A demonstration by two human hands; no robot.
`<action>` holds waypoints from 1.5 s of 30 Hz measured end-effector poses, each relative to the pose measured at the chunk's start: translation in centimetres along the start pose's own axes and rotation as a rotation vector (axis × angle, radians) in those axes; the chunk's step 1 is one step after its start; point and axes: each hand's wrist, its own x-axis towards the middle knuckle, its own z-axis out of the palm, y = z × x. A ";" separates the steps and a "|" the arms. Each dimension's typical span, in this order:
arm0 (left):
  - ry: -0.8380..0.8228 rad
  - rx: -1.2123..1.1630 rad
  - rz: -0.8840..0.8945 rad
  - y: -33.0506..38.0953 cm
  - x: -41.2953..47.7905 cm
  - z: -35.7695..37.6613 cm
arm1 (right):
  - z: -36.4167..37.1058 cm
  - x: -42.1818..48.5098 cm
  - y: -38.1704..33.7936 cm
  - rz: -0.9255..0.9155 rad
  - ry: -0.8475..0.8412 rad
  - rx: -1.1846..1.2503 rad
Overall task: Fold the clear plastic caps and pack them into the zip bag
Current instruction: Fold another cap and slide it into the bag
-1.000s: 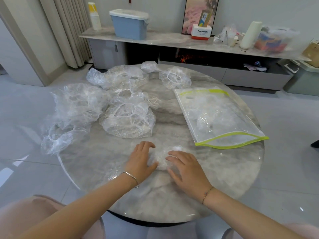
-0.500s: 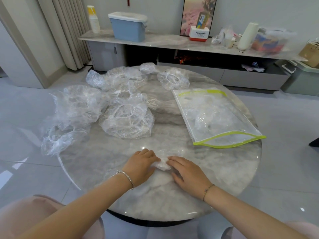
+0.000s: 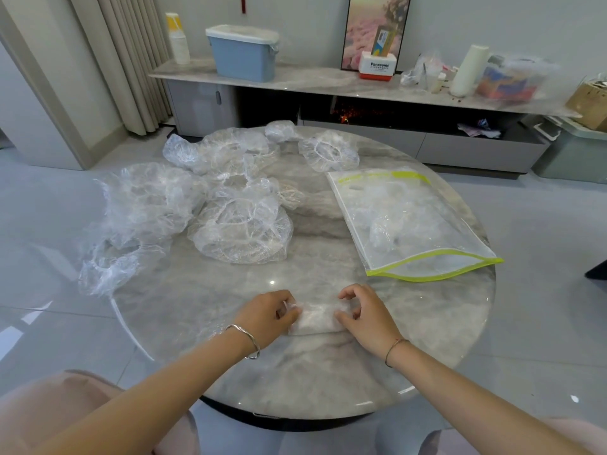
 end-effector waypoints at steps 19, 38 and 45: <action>0.492 0.234 0.503 2.3 0.9 -0.3 | -3.0 0.3 -3.8 0.423 -0.246 0.875; 0.054 -0.783 -0.005 7.2 0.9 0.6 | -3.9 -0.5 -3.9 0.141 -0.040 0.737; -0.088 -0.980 -0.108 9.6 3.2 1.8 | -7.1 -0.7 -1.9 0.187 0.014 0.774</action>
